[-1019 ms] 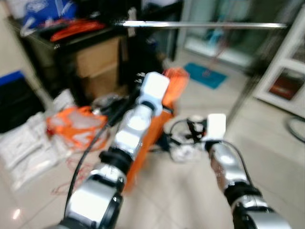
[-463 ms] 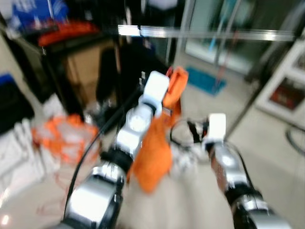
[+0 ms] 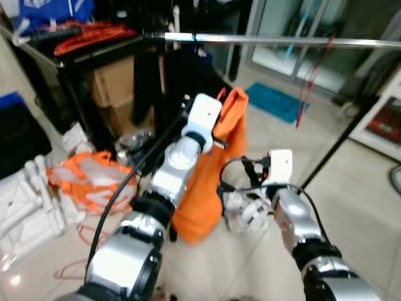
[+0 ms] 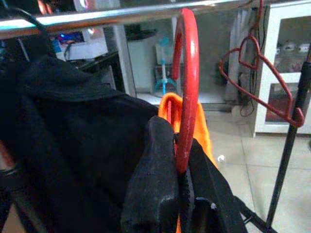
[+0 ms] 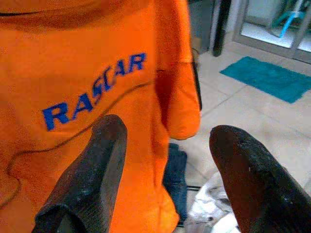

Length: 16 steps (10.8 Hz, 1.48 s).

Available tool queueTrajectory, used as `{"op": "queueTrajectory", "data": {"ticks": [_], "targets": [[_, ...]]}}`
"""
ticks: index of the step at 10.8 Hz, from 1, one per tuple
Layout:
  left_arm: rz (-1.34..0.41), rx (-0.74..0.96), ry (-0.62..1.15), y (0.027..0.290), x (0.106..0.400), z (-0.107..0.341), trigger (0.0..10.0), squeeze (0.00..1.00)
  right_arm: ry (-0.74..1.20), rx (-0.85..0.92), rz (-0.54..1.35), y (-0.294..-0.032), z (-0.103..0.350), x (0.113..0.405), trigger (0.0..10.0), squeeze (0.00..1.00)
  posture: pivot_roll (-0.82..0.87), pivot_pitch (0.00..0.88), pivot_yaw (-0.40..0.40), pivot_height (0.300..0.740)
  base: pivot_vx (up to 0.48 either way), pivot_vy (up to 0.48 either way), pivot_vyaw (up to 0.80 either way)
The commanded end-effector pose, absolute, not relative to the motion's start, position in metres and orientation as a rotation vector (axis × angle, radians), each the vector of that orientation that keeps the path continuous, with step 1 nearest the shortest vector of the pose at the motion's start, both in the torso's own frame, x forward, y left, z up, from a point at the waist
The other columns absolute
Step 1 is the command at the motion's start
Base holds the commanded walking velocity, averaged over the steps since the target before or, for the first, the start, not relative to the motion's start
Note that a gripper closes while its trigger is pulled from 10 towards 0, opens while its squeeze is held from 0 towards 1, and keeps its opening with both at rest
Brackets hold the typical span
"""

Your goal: Hang hanger

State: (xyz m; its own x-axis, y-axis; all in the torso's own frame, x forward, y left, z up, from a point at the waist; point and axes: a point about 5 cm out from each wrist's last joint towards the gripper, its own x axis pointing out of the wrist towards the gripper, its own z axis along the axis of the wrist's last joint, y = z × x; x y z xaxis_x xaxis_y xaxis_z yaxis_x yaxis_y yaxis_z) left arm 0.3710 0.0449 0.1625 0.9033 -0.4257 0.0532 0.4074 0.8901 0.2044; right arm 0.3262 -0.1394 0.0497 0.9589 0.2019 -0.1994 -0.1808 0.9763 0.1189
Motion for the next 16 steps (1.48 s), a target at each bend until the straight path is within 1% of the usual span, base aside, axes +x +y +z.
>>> {"op": "queueTrajectory", "data": {"ticks": [1,3,4,6,9,11,12,13,16], "targets": [[-0.446,0.191,-0.152,0.0405,0.3742,0.1792,10.0,0.00,0.204,0.097,0.194,-0.1383,0.0520,0.3280,10.0,0.00,0.05,0.000,-0.021,0.740,0.000,0.000,0.00],[-0.459,0.195,-0.171,0.0355,0.3709,0.1798,10.0,0.00,0.206,0.095,0.195,-0.1388,0.0518,0.3279,10.0,0.00,0.05,0.000,-0.021,0.740,0.000,0.000,0.00],[-0.440,0.174,-0.181,0.0384,0.3715,0.1810,10.0,0.00,0.205,0.095,0.197,-0.1387,0.0519,0.3279,10.0,0.00,0.05,0.000,-0.021,0.740,0.000,-0.416,0.00],[-0.424,0.197,-0.189,0.0402,0.3713,0.1808,10.0,0.00,0.202,0.083,0.203,-0.1385,0.0520,0.3274,10.0,0.00,0.04,0.000,-0.023,0.740,0.242,-0.412,0.00],[-0.439,0.231,-0.194,0.0365,0.3691,0.1792,10.0,0.00,0.205,0.086,0.199,-0.1385,0.0506,0.3260,10.0,0.00,0.04,0.000,-0.022,0.740,0.242,-0.411,0.00],[-0.454,0.208,-0.190,0.0330,0.3676,0.1790,10.0,0.00,0.209,0.085,0.201,-0.1378,0.0497,0.3253,10.0,0.00,0.04,0.000,-0.023,0.740,0.240,-0.412,0.00],[-0.441,0.166,-0.179,0.0336,0.3680,0.1793,10.0,0.00,0.209,0.082,0.203,-0.1376,0.0499,0.3254,10.0,0.00,0.04,0.000,-0.023,0.740,0.398,0.000,0.00],[-0.424,0.148,-0.180,0.0350,0.3688,0.1809,10.0,0.00,0.209,0.079,0.206,-0.1375,0.0501,0.3255,10.0,0.00,0.04,0.000,-0.024,0.740,0.000,0.000,0.00],[-0.419,0.148,-0.178,0.0366,0.3700,0.1815,10.0,0.00,0.205,0.066,0.205,-0.1387,0.0513,0.3264,10.0,0.00,0.04,0.000,-0.025,0.740,0.000,0.000,0.69]]}}
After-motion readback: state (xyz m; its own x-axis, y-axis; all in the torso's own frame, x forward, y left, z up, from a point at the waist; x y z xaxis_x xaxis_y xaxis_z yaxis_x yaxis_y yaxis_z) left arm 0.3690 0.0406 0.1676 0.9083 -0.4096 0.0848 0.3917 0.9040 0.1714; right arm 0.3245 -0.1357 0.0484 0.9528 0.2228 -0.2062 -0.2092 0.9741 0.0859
